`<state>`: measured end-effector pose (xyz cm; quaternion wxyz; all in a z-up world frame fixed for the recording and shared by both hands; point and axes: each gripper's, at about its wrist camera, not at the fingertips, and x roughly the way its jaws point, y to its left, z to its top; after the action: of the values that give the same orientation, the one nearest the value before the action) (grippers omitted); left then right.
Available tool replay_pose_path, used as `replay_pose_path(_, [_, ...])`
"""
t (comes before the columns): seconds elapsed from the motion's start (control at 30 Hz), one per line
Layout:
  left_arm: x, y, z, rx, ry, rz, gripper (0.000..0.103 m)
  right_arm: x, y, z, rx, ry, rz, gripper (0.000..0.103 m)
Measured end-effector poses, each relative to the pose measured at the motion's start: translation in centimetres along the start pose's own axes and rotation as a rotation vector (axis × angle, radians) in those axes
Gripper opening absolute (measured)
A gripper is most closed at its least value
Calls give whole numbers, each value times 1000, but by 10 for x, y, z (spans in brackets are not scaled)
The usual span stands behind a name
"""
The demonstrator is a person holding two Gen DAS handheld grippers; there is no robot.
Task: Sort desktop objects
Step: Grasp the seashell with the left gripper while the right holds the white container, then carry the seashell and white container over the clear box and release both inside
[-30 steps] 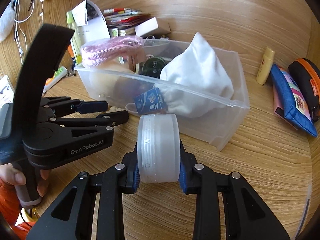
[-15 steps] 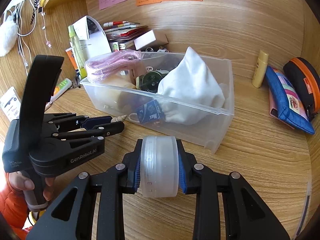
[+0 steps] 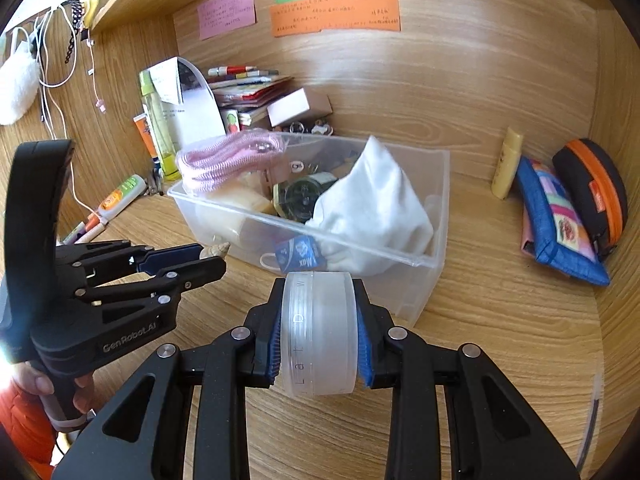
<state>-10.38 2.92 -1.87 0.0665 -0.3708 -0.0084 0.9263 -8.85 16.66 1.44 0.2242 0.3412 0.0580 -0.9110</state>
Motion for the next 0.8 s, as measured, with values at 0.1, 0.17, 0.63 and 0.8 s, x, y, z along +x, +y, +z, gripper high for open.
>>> replay_pose_path(0.1, [-5,0,5,5,-15,-6,23,-2,1,5,-5,-11,-7,27])
replay_pose_path(0.17, [-6,0,7,9,-24,-9,23,-5,1,9,-6,-22,-14,27])
replay_pose_path(0.63, [-27,9,27,8,-91,-21,23,-16,-6,38,19,-89,-23,27])
replay_pose_path(0.8, [-29,13,40,11,-111,-24,23,-9,-6,50,20,-93,-17,27])
